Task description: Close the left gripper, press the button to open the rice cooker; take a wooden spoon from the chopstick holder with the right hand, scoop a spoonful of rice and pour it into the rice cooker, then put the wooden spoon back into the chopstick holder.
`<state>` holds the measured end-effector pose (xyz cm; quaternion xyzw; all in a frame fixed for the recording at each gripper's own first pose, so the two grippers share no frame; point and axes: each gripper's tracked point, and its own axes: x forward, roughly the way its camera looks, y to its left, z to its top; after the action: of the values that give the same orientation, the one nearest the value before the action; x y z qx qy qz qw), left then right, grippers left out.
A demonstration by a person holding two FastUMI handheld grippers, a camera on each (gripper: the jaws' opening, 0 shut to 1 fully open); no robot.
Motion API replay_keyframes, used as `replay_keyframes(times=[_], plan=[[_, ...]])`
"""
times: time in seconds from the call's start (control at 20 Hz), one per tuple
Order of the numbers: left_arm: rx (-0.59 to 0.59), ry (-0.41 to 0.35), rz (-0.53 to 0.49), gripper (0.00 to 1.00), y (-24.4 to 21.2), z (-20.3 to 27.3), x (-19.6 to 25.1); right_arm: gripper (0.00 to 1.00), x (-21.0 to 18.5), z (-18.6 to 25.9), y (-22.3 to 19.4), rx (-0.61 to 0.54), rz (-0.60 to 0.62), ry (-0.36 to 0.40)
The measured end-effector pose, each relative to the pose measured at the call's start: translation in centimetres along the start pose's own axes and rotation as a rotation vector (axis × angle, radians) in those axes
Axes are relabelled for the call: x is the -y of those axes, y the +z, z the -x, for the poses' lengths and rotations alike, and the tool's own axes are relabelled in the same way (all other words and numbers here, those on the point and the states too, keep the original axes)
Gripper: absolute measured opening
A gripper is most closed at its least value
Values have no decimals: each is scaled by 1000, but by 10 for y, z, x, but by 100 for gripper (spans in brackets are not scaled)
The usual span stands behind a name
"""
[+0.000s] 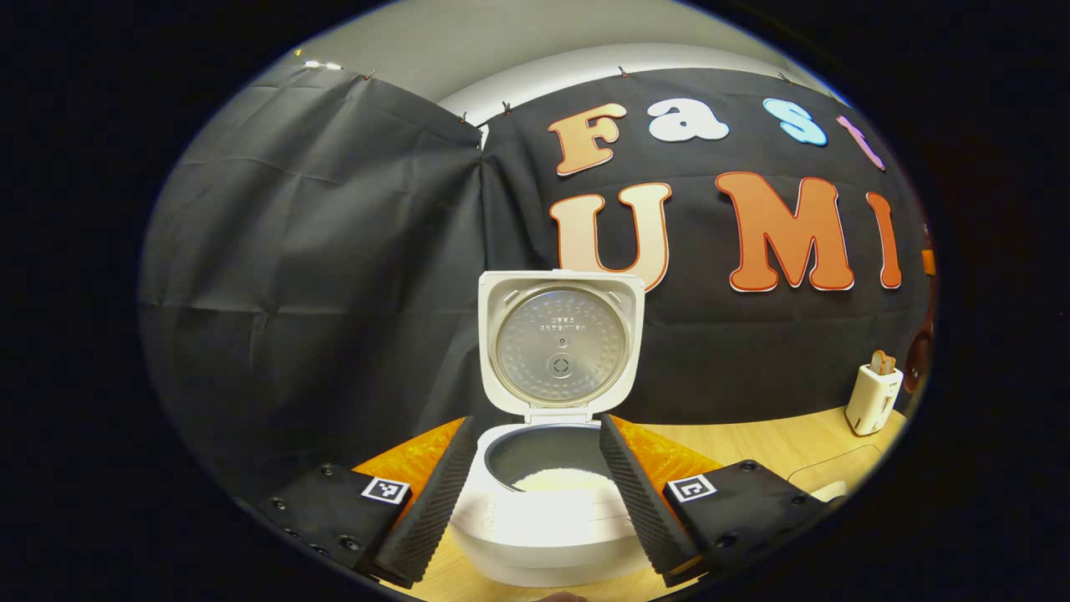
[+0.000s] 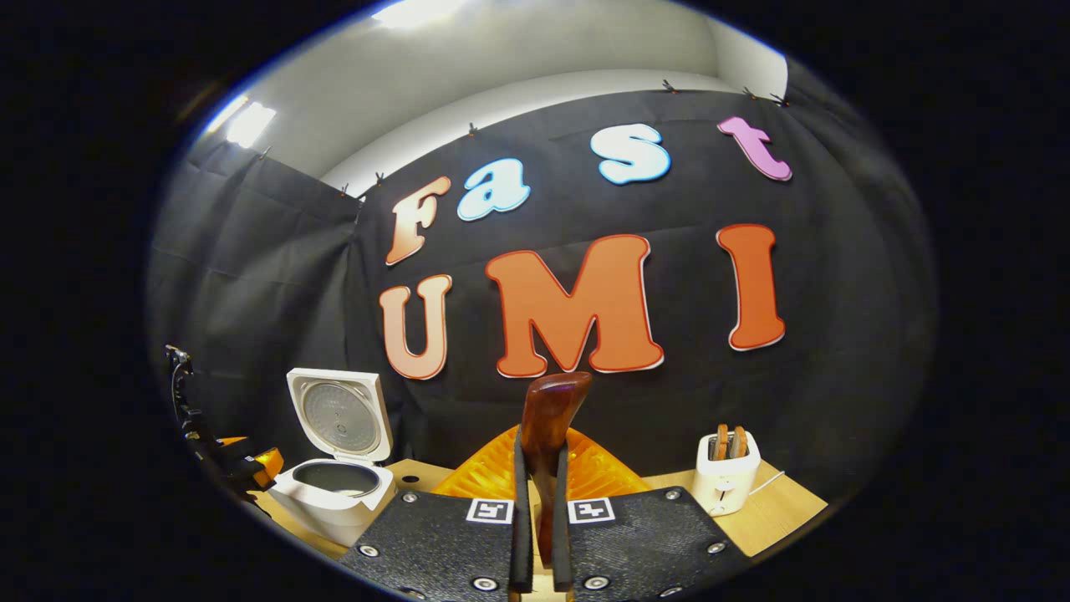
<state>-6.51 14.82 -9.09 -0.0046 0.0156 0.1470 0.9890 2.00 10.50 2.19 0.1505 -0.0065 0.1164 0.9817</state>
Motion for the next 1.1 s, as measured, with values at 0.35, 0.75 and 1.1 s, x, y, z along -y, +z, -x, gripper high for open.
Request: replay_keyframes(times=[0.35,0.75,1.1], plan=[[-7,-13,2,96,-2,-6,19,10,49,35,-33,-82,-24,-111],[-55,-24,3,94,-20,-15,32,10,81,48,-79,-176,-49,-228],[-49,-29,-13,96,-18,-19,40,10,94,58,-119,-238,-130,-276]])
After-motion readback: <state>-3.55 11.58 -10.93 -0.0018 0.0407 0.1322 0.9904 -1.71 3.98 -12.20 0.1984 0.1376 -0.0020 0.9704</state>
